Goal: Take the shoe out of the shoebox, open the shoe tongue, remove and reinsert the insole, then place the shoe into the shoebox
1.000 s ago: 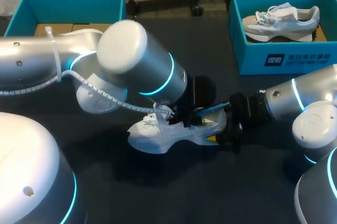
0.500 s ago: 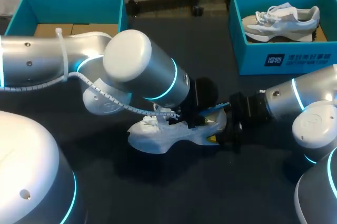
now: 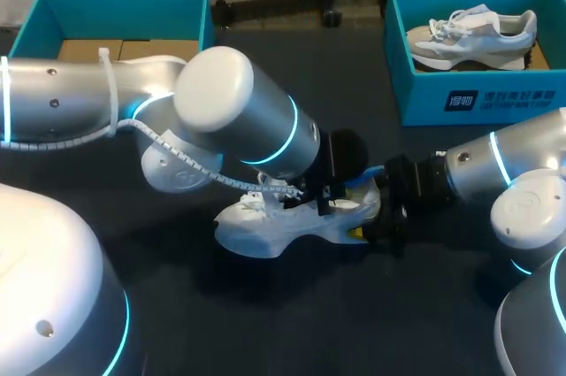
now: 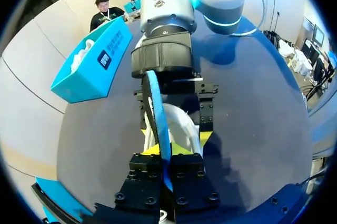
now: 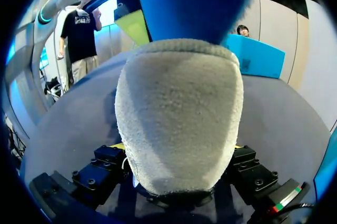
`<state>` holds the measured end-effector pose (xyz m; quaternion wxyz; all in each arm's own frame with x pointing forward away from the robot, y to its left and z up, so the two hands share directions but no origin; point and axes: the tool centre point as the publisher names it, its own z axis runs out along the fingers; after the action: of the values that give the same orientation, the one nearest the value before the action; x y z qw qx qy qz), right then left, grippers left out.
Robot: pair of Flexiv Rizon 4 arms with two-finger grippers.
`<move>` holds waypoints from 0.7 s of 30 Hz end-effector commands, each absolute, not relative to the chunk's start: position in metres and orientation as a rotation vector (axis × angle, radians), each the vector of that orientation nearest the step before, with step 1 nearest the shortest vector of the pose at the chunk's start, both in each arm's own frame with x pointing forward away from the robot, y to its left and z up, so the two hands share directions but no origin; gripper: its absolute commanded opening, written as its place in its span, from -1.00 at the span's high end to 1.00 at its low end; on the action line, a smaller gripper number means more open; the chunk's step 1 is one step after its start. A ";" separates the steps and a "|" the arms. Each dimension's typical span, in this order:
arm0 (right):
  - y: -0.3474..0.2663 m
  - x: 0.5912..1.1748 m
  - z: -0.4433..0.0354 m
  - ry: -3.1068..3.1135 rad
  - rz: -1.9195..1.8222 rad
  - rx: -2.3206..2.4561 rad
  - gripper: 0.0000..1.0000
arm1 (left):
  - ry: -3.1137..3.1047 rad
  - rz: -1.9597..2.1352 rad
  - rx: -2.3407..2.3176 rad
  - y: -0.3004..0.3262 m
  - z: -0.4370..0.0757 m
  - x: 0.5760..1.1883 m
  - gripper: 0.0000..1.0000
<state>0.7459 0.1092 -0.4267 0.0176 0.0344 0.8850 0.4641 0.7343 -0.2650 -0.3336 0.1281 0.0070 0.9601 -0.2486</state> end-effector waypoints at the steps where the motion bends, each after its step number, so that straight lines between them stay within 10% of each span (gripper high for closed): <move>1: 0.112 0.747 -0.432 2.751 1.435 0.109 1.00 | 2.796 -0.752 0.035 -0.259 -0.319 0.731 1.00; 21: 0.112 0.747 -0.432 2.751 1.435 0.109 1.00 | 2.891 -0.887 0.117 -0.296 -0.227 0.721 1.00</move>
<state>0.7459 0.1092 -0.4267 0.0176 0.0344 0.8849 0.4641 0.7223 -0.3000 -0.2417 0.0612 0.0350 0.9532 -0.2939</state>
